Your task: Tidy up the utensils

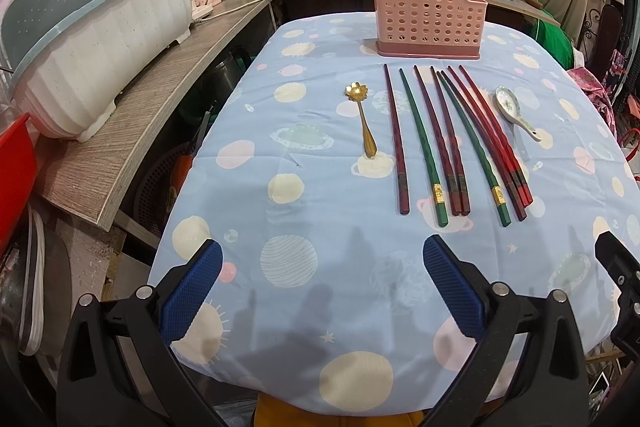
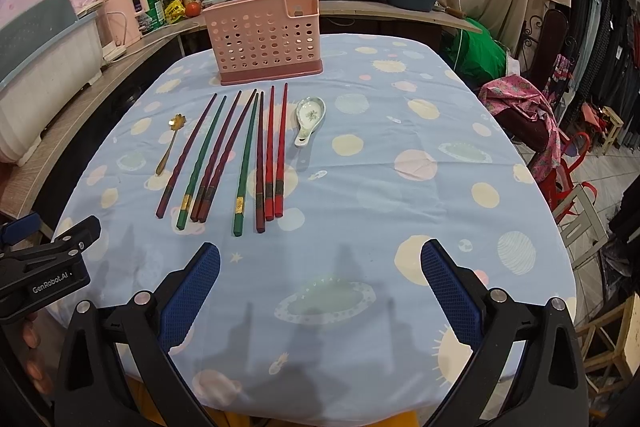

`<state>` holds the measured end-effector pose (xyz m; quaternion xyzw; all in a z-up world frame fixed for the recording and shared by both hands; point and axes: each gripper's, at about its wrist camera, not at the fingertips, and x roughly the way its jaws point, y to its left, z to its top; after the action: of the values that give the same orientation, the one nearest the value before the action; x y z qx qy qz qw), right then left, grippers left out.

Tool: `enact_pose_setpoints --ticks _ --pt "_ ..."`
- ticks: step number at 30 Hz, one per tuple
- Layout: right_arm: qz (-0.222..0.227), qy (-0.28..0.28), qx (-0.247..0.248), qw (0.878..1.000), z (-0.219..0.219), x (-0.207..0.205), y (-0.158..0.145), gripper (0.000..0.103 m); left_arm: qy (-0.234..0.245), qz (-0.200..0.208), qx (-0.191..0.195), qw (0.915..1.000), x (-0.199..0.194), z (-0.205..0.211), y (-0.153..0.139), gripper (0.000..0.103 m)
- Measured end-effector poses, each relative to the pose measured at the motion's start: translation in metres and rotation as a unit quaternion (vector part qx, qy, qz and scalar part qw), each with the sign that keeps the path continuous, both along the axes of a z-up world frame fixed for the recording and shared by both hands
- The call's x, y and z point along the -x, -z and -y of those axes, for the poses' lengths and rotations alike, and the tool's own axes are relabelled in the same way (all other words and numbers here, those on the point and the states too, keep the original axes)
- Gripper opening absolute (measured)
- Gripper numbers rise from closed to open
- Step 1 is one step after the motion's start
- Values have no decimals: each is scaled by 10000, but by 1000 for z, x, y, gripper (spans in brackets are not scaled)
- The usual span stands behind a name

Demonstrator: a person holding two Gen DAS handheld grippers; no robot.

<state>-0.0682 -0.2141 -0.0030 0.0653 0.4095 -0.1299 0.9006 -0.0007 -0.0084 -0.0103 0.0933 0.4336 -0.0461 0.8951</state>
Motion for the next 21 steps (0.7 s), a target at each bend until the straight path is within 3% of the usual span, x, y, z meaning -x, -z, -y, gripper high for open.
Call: enact_pose_setpoints --ticks 21 --pt "2 -6 -9 10000 0 0 0 96 -8 -26 7 10000 -3 -1 3 96"
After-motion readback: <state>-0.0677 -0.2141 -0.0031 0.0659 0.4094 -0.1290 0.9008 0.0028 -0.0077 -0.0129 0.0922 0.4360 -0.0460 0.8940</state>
